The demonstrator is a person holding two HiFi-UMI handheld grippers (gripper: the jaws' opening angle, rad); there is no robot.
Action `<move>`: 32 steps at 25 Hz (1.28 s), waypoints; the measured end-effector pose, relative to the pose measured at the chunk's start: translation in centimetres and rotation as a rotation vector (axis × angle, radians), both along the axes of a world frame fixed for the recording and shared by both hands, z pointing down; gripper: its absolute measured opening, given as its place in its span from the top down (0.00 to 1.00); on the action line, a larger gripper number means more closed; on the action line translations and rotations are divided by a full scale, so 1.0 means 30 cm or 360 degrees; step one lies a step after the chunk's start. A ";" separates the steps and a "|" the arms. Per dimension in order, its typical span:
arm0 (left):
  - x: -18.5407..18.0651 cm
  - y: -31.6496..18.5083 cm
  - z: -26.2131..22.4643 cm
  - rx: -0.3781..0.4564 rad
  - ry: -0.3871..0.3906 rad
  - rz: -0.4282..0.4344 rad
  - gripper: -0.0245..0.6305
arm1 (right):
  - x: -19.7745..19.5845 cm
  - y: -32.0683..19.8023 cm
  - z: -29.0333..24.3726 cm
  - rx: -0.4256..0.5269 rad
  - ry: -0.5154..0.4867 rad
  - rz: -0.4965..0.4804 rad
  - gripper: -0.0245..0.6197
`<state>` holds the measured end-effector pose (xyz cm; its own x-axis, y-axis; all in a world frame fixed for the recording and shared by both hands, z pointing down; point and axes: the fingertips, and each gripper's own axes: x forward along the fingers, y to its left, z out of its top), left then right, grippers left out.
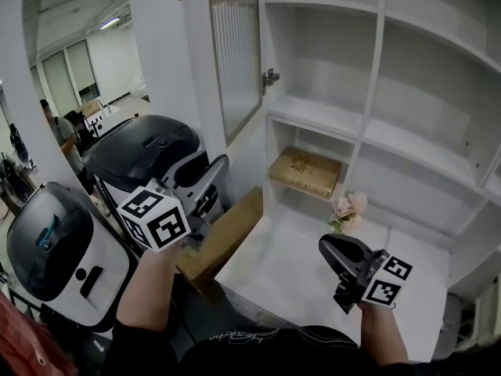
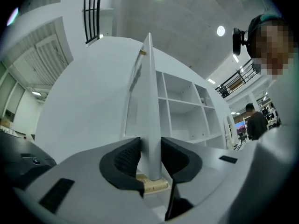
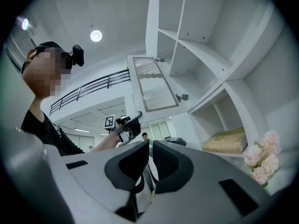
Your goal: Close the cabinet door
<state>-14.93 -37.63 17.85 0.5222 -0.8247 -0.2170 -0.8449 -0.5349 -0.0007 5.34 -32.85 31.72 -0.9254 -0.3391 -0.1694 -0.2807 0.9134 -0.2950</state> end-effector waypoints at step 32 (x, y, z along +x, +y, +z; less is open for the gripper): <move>0.533 -0.102 0.026 0.0102 -0.0254 -0.0376 0.66 | 0.516 0.064 -0.006 0.0051 -0.0096 0.0107 0.88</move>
<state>1.07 -40.69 18.62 0.3489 -0.9148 -0.2033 -0.9326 -0.3177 -0.1711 20.81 -30.93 31.55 -0.8883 -0.3938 -0.2362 -0.3244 0.9022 -0.2841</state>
